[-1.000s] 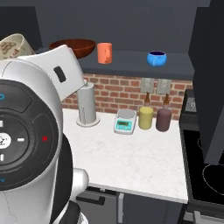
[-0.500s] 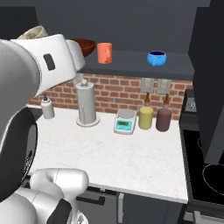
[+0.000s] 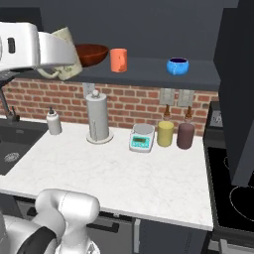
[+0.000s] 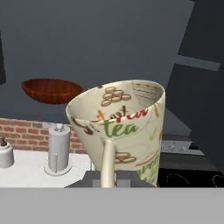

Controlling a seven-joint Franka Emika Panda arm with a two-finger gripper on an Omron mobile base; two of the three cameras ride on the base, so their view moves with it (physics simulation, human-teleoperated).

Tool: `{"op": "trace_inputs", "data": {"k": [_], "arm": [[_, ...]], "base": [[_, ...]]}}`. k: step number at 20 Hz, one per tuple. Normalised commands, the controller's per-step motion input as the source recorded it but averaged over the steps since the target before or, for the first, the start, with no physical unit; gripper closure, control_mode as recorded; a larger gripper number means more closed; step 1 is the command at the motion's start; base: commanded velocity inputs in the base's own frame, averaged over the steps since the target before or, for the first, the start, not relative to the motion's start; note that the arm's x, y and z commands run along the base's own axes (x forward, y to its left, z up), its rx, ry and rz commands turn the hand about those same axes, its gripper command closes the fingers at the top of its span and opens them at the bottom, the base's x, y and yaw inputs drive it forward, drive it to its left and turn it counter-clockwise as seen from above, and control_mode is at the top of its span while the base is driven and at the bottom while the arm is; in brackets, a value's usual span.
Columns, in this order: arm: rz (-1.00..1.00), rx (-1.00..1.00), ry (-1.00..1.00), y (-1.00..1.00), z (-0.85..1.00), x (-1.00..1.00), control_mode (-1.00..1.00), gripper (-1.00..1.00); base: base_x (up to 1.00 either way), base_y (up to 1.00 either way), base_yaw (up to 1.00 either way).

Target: Gather all objects into one cabinet and sort the glasses and bowls to opposite sides.

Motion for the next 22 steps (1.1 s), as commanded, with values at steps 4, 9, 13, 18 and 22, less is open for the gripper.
{"op": "trace_inputs", "data": {"k": [4,9,13,18,22], "arm": [[-0.25,0.29,0.06,-0.19,-0.14,1.00,-1.00,1.00],[-0.07,0.42,0.00,-0.37,-0.16,0.69,-1.00,1.00],[0.01,0.00,0.00,-0.03,0.00,0.04,-1.00,1.00],[0.00,0.00,0.00,0.00,0.01,0.12,-1.00,1.00],[0.00,0.00,0.02,0.00,0.07,0.57,-1.00,1.00]], "base": [[0.00,0.00,0.00],[0.00,0.00,0.00],[0.00,0.00,0.00],[0.00,0.00,0.00],[0.00,0.00,0.00]]}}
